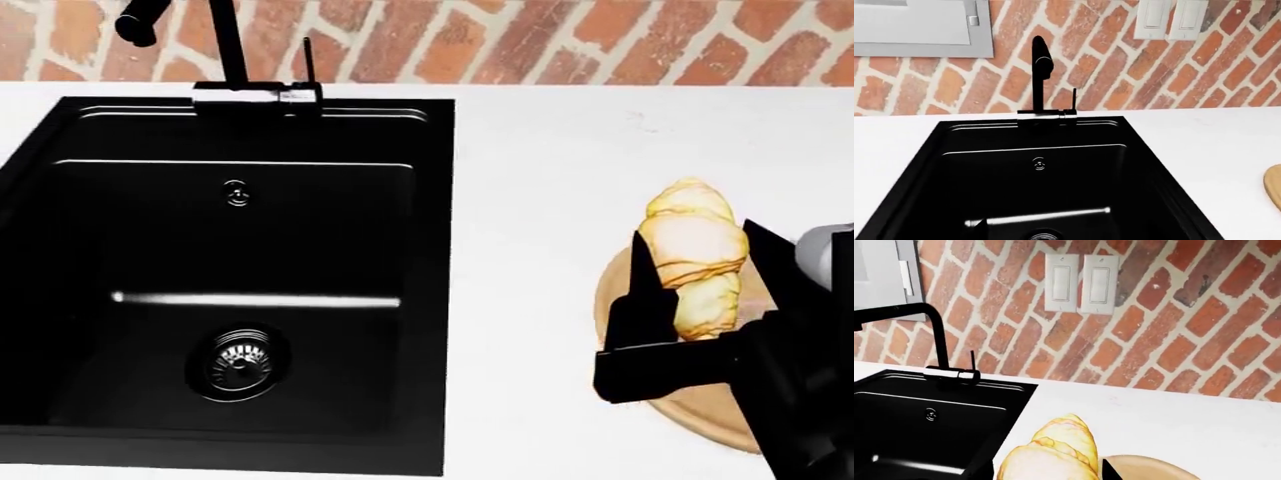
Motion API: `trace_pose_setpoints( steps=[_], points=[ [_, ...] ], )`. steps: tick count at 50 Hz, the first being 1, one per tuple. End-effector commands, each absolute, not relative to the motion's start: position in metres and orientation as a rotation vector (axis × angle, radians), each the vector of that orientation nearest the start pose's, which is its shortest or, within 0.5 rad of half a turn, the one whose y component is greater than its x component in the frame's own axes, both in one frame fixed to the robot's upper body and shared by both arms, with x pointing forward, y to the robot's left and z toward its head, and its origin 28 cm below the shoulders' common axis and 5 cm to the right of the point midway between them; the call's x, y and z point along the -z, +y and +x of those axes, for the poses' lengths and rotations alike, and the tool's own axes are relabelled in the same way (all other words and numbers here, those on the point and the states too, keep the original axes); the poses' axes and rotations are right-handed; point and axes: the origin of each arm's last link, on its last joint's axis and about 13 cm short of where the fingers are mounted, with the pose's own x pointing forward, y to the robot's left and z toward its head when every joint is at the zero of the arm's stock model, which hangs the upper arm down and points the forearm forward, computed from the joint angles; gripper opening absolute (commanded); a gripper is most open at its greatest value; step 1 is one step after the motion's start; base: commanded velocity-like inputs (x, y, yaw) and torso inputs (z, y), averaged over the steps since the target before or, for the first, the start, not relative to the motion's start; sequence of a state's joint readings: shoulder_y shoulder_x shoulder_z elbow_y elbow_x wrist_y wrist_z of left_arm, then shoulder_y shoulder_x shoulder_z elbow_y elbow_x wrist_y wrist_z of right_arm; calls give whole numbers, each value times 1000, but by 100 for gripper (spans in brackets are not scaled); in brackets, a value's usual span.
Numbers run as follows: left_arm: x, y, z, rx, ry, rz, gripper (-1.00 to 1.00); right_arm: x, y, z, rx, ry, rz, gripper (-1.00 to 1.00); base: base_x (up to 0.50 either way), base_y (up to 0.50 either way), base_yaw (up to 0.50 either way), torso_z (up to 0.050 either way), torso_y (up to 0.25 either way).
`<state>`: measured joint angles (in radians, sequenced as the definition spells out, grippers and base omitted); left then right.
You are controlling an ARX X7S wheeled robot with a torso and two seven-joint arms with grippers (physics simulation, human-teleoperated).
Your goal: Place the pastries on the plates.
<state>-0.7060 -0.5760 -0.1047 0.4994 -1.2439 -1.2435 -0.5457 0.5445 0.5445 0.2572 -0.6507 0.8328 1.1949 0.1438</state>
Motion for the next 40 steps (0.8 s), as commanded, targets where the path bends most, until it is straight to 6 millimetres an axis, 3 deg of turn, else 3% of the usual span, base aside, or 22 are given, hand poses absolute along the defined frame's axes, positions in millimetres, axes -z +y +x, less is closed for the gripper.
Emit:
trace_pose_setpoints(
  steps=[1, 40],
  points=[
    [-231, 270, 239, 149, 136, -43, 100, -219, -188, 225, -137, -18, -63, -100, 47, 500, 0, 0, 0],
    [-224, 269, 240, 149, 146, -47, 100, -209, -186, 225, -145, 7, -70, -100, 85, 500, 0, 0, 0]
  ],
)
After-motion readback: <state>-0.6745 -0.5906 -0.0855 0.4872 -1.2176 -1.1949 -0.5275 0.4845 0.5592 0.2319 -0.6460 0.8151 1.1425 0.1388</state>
